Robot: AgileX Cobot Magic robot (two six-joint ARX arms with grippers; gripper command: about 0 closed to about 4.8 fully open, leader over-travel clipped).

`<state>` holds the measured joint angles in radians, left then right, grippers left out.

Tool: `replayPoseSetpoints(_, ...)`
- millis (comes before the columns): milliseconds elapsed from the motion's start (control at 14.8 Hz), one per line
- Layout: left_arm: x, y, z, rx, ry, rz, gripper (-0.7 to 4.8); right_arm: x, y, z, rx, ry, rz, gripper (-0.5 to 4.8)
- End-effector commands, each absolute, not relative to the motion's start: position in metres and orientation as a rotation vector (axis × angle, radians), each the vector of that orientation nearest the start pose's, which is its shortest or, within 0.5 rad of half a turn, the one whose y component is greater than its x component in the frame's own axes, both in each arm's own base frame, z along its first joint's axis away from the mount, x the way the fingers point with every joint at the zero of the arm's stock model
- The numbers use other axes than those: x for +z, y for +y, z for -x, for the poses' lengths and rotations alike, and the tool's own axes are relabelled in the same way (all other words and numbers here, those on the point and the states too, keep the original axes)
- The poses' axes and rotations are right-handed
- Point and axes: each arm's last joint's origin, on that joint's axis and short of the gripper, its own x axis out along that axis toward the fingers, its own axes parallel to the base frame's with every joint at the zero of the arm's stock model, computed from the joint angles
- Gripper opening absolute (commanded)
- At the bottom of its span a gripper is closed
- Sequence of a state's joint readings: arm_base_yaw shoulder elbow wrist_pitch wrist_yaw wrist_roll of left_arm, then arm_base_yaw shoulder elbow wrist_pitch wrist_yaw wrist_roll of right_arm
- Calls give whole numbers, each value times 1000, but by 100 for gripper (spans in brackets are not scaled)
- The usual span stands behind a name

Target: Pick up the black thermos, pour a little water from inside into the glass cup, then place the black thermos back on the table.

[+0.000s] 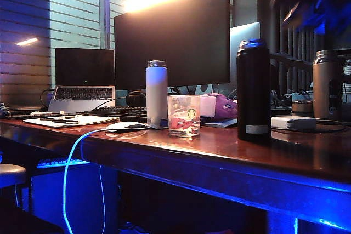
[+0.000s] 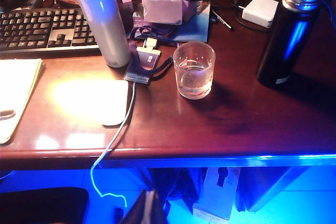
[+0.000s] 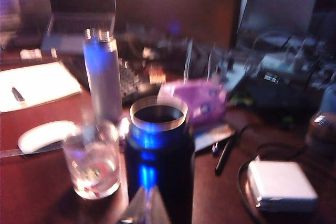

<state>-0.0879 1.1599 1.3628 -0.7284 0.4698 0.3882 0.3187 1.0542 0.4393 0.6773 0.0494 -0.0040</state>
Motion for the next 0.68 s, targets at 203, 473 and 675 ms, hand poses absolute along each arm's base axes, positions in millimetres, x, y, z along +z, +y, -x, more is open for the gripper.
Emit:
replayPoseSetpoints(203,410,-33,-220,-638,389,-269,-5,268,46,-153,181,24,6,-1)
replayPoseSetpoints(473,410,-33,-220,-638,389,-269,-5,232,22,-116,56,15,7,-1)
replayPoseSetpoints(675,410,-33,-220,-638,389,-269,-5,200,12,-107,65,36,6,-1)
